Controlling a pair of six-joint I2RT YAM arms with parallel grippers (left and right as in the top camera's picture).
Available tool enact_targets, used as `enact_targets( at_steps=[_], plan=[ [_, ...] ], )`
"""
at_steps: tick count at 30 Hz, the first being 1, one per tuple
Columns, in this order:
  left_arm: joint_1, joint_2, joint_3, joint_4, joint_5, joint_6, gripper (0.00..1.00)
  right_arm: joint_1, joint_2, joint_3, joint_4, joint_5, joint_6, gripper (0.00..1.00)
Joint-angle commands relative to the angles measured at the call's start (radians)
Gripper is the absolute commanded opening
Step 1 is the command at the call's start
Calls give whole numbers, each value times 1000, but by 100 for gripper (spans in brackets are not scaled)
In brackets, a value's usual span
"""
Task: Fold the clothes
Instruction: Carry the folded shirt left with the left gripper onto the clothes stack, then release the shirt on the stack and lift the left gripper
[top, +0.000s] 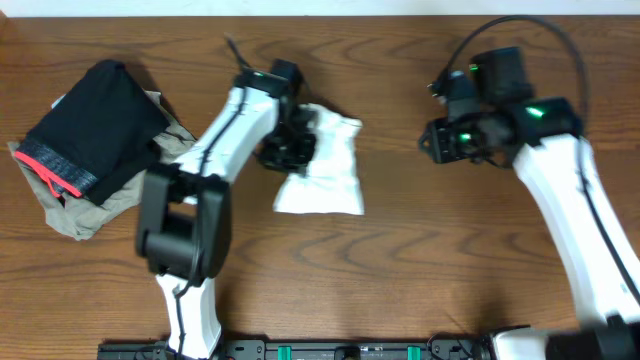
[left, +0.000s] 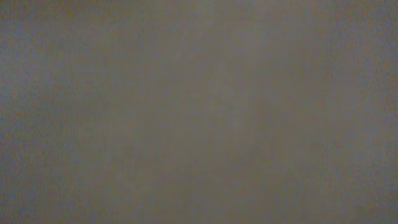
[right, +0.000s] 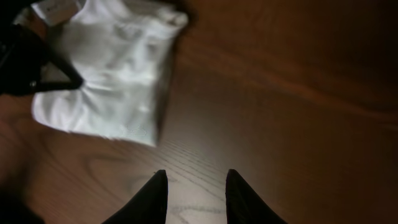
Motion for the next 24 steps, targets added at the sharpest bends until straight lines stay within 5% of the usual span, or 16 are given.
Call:
enact_targets(
  at_steps=[1, 10, 24],
  plan=[
    [60, -43, 64, -63, -419, -16, 6, -18, -62, 0, -32, 21, -13, 29],
    [173, -69, 228, -117, -738, -11, 6, -19, -114, -1, -113, 63, -14, 29],
    [361, -71, 426, -106, -679, -44, 6, -20, -114, -2, -142, 81, -13, 30]
  ],
)
